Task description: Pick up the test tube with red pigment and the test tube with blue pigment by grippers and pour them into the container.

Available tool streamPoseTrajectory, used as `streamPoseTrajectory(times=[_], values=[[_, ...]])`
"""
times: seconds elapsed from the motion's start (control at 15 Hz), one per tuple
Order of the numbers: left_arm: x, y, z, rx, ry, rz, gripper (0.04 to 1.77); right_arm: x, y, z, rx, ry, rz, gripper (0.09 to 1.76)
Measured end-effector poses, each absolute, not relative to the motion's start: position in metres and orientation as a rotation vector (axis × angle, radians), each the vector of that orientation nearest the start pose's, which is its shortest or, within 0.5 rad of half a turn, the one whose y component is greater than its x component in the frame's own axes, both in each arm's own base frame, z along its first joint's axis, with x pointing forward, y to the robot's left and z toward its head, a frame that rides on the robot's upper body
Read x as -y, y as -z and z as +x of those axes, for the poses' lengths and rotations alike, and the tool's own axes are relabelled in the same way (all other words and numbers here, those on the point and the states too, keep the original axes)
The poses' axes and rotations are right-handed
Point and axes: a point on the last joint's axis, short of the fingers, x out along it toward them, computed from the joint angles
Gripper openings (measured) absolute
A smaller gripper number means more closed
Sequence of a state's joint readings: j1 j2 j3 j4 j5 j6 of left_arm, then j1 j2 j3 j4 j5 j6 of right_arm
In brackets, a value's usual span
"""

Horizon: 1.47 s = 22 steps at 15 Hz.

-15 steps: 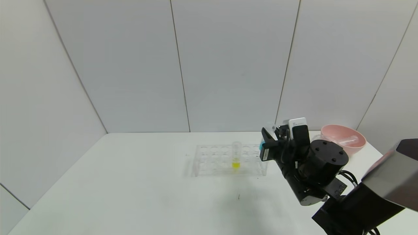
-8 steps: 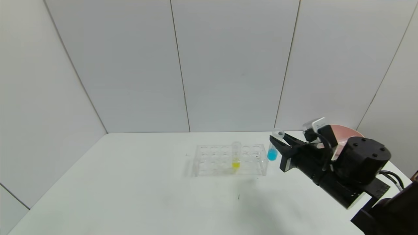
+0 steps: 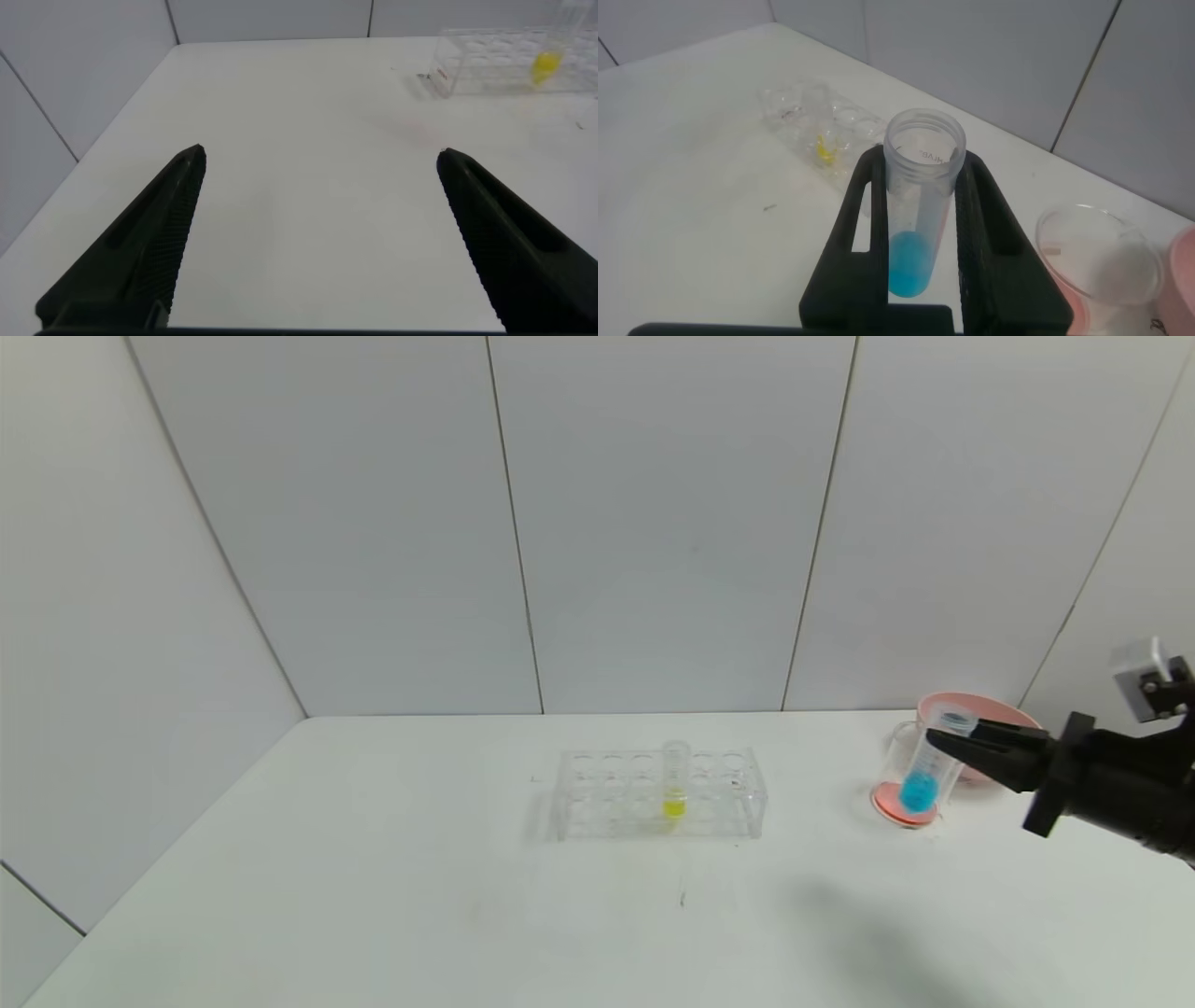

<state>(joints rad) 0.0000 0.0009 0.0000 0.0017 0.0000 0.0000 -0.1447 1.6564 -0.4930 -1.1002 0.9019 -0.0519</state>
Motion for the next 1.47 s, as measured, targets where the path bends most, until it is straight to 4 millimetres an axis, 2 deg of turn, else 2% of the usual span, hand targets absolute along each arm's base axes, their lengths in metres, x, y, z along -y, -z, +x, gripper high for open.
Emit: streamPoseTrajectory(times=[0.27, 0.53, 0.73, 1.13, 1.47], values=[[0.000, -0.075, -0.023, -0.003, 0.000, 0.000, 1.76, 0.084, -0.196, 0.255, -0.016, -0.784, -0.032, 0.48], [0.000, -0.075, -0.023, -0.003, 0.000, 0.000, 1.76, 0.119, -0.215, 0.274, 0.039, -0.680, -0.116, 0.48], [0.000, -0.075, -0.023, -0.002, 0.000, 0.000, 1.76, 0.132, -0.212, 0.291, 0.029, -0.607, -0.113, 0.48], [0.000, -0.075, -0.023, -0.003, 0.000, 0.000, 1.76, 0.143, -0.185, 0.311, -0.158, -0.645, -0.150, 0.48], [0.000, -0.075, -0.023, -0.002, 0.000, 0.000, 1.76, 0.138, -0.192, 0.314, -0.310, -0.715, -0.355, 0.48]])
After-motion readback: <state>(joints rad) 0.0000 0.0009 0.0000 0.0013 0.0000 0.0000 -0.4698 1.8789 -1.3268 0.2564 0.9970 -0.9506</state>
